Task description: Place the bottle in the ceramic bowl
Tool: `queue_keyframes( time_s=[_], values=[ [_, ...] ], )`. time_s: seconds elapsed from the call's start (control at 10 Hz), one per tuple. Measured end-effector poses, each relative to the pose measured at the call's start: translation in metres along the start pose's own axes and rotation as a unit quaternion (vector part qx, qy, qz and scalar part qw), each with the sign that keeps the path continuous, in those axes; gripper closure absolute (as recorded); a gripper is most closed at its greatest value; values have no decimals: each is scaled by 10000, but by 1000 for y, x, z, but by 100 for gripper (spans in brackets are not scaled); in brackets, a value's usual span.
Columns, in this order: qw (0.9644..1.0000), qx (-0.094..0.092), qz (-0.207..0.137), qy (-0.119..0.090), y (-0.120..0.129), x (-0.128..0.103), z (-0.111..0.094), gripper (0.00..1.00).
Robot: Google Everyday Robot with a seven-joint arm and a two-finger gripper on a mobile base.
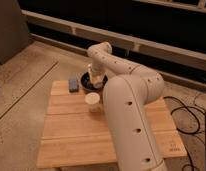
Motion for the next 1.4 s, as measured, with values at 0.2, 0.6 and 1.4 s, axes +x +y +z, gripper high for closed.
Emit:
queue_keyframes(
  time_s=[0.2, 0.6, 1.4],
  values=[
    [10000, 2, -4, 0, 0, 0, 0, 82],
    [10000, 2, -4, 3, 0, 0, 0, 42],
    [10000, 2, -3, 4, 0, 0, 0, 20]
  ],
)
